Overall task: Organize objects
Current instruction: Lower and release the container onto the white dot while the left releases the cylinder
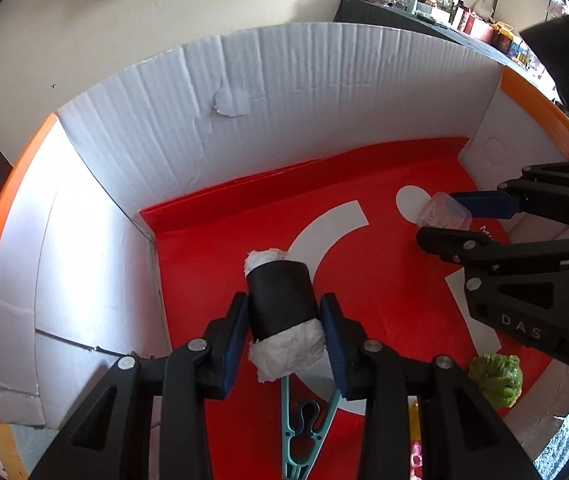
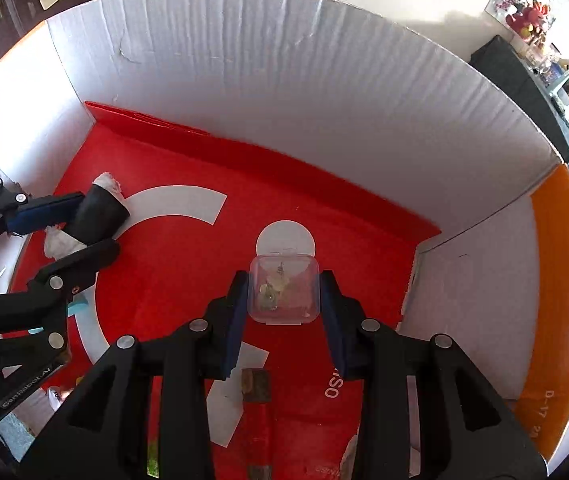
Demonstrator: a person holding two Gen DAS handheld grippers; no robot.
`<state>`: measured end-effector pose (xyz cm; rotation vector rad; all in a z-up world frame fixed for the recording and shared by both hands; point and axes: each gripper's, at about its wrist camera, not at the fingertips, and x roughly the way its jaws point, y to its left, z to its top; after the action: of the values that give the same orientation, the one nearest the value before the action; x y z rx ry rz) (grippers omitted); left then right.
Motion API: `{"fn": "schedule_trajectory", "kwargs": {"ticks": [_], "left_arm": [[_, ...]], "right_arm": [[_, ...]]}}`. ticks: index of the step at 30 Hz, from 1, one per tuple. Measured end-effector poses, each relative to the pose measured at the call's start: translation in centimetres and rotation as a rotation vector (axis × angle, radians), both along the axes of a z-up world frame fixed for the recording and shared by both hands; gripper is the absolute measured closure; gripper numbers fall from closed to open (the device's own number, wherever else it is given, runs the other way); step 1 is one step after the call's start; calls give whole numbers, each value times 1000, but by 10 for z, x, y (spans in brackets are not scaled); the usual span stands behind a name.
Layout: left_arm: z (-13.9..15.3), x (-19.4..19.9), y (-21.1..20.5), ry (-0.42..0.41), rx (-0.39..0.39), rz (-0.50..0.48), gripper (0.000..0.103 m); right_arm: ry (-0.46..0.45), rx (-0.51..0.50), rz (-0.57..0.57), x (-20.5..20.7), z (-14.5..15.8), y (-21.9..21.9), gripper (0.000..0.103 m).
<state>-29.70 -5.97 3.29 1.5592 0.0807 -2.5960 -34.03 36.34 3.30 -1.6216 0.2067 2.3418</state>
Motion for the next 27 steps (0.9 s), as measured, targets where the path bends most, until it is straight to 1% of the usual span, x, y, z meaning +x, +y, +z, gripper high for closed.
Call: {"fn": "schedule_trajectory", "kwargs": {"ticks": [11,16,17,27], "left_arm": [[0,5,-6,-6,-9,0,65],[1,3,2,-7,-16,0,65],[4,-5,9,-7,-16,0,65],[5,-9,13,-8,-2,4,65]], "right_arm": [[0,-6,-4,4,2,5,69],[-1,-5,-4,5,3,5,69],[-1,-5,-4,5,3,4,69],[2,-8,-8,8,1,2,69]]}}
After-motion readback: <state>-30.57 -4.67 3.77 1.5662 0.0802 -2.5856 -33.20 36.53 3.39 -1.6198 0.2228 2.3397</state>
